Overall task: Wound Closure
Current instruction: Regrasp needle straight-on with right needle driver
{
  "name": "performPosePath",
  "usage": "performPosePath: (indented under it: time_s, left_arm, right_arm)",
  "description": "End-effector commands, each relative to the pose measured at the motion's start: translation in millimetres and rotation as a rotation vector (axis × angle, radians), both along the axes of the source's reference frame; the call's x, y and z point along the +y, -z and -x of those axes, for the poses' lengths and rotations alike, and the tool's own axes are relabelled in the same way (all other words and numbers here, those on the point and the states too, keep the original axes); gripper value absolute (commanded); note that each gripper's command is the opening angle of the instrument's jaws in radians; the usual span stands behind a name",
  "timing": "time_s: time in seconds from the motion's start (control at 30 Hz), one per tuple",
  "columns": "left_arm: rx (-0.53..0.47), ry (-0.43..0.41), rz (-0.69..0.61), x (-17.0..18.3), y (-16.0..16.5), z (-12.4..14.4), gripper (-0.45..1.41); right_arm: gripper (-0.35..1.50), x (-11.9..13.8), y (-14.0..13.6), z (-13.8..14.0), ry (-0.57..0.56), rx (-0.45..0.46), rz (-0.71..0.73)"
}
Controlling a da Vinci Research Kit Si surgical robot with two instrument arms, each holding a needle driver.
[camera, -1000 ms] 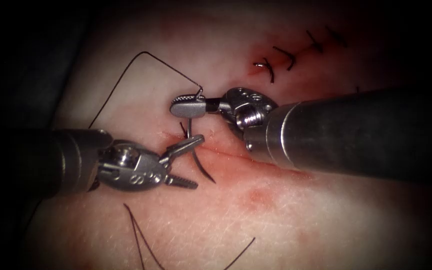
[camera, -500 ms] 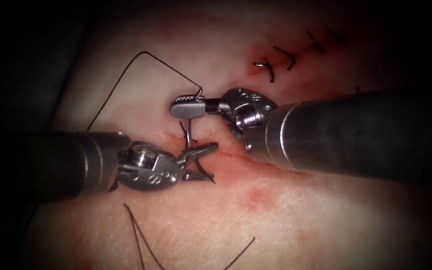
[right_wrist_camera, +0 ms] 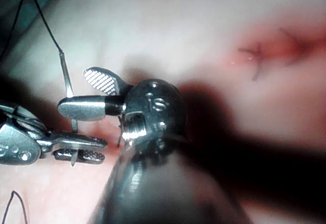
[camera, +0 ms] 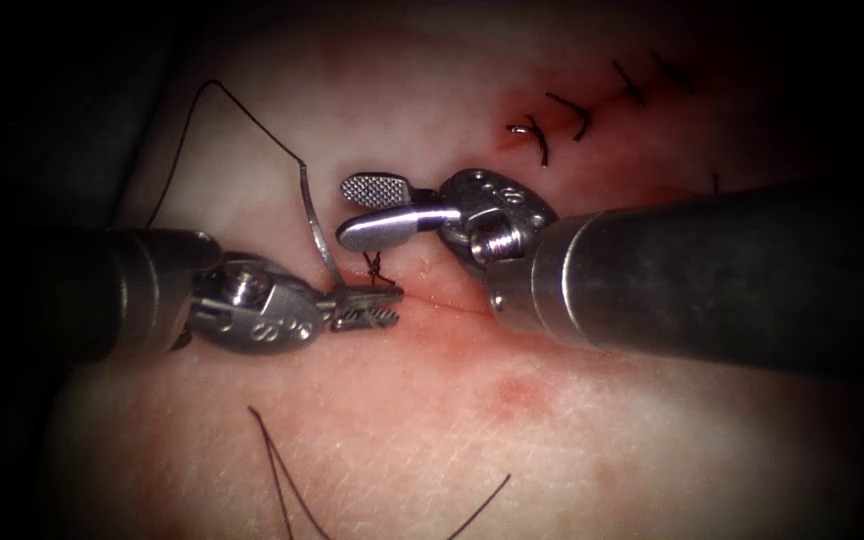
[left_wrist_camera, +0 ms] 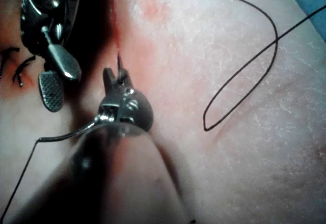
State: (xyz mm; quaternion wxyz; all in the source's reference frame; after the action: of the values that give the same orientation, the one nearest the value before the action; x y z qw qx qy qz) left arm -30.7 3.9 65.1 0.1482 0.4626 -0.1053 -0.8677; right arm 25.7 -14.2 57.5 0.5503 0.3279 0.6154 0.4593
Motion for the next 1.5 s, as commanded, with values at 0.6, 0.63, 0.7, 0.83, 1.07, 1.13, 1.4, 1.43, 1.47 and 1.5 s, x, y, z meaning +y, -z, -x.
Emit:
performPosePath:
  time_s: [0.6, 0.63, 0.7, 0.83, 1.07, 1.13, 1.4, 1.43, 1.47, 1.5]
  left_arm:
    - [-0.125, -0.181, 0.182, -0.9, 1.7, 0.7, -0.45]
    - [-0.123, -0.186, 0.186, -0.9, 1.8, 0.8, -0.45]
    - [-0.121, -0.19, 0.19, -0.9, 1.9, 0.9, -0.45]
    - [-0.115, -0.197, 0.193, -1.0, 1.9, 1.5, -0.45]
    - [-0.114, -0.198, 0.194, -1.2, 1.9, 1.7, -0.45]
    - [-0.114, -0.198, 0.194, -1.2, 1.9, 1.7, -0.45]
    - [-0.113, -0.201, 0.194, -1.3, 1.9, 1.7, -0.45]
    - [-0.113, -0.201, 0.194, -1.3, 1.9, 1.8, -0.45]
    - [-0.113, -0.201, 0.195, -1.4, 1.9, 1.8, -0.45]
    - [-0.113, -0.201, 0.195, -1.4, 1.9, 1.8, -0.45]
  right_arm:
    - [0.9, -0.1, -1.0, -2.1, 0.048, 0.128, -0.228]
    - [0.9, -0.2, -1.0, -2.2, 0.048, 0.129, -0.233]
    - [0.9, -0.2, -1.0, -2.4, 0.049, 0.128, -0.233]
    - [0.88, -0.2, -1.1, -2.8, 0.047, 0.127, -0.231]
    - [0.83, -1.0, -1.4, -3.8, 0.062, 0.124, -0.232]
    - [0.81, -1.1, -1.4, -4.0, 0.065, 0.123, -0.231]
    - [0.66, -1.3, -1.3, -4.5, 0.068, 0.124, -0.23]
    - [0.63, -1.3, -1.3, -4.5, 0.068, 0.124, -0.229]
    - [0.58, -1.3, -1.3, -4.5, 0.068, 0.124, -0.229]
    - [0.58, -1.3, -1.3, -4.5, 0.068, 0.124, -0.229]
